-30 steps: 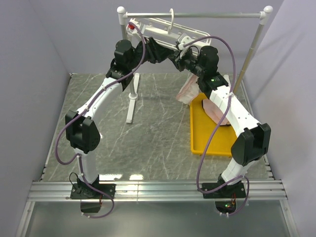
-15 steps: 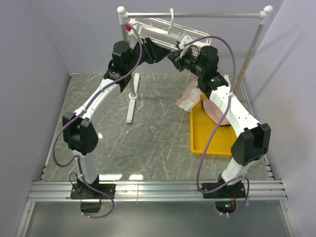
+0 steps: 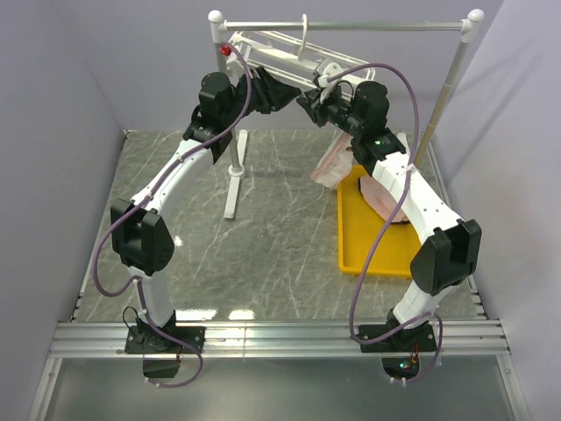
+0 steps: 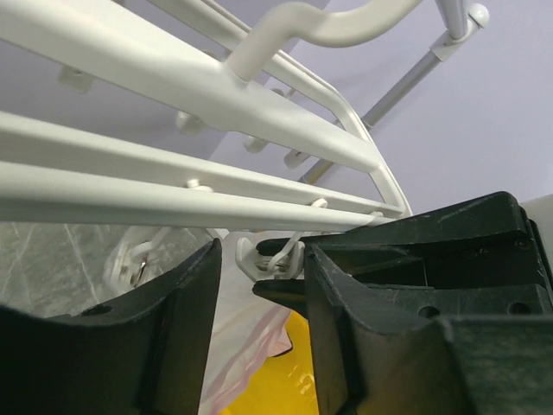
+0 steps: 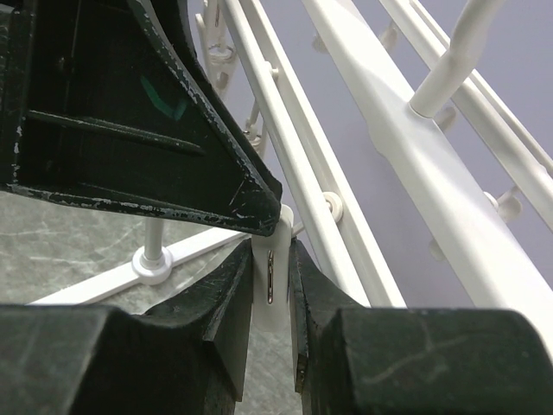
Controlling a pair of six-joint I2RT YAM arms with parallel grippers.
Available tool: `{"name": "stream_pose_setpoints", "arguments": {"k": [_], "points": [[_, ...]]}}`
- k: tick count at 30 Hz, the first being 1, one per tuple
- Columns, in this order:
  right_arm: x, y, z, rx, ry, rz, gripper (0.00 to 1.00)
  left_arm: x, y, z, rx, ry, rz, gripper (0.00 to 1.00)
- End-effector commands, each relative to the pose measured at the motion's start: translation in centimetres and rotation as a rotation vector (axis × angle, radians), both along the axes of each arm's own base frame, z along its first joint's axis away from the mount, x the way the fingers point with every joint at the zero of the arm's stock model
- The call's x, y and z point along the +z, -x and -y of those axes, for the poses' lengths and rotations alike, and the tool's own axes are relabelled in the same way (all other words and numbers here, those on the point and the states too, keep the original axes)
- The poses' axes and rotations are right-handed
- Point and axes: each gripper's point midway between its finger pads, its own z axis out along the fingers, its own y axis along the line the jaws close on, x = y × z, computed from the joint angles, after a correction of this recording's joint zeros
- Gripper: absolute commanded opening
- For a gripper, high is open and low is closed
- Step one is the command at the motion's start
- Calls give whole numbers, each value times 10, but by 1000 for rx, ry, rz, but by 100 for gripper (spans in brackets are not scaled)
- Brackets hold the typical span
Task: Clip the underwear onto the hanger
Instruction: Open the clamp at the hanger.
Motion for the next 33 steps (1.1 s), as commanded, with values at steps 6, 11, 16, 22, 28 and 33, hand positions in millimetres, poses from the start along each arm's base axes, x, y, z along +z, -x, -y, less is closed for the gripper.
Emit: {"name": "stream_pose_setpoints", "arguments": {"k": [6,11,16,22,28,33], "points": [[47,23,-3,48,-43,100,0,18,5,10,-49,38,38,47],[49,22,-4,47,-47,102,0,15,8,19,-82,35,26,49],[50,23,-4,52,-51,106,0,14,5,20,-74,41,14,35],[48,24,-3,52,-45,98,8,15,3,21,-72,49,4,4],[37,27,5,21,-6,82,45,18,3,19,-62,43,15,0],[28,46,12,55,41,62,61,16,2,18,-58,35,18,0]]}}
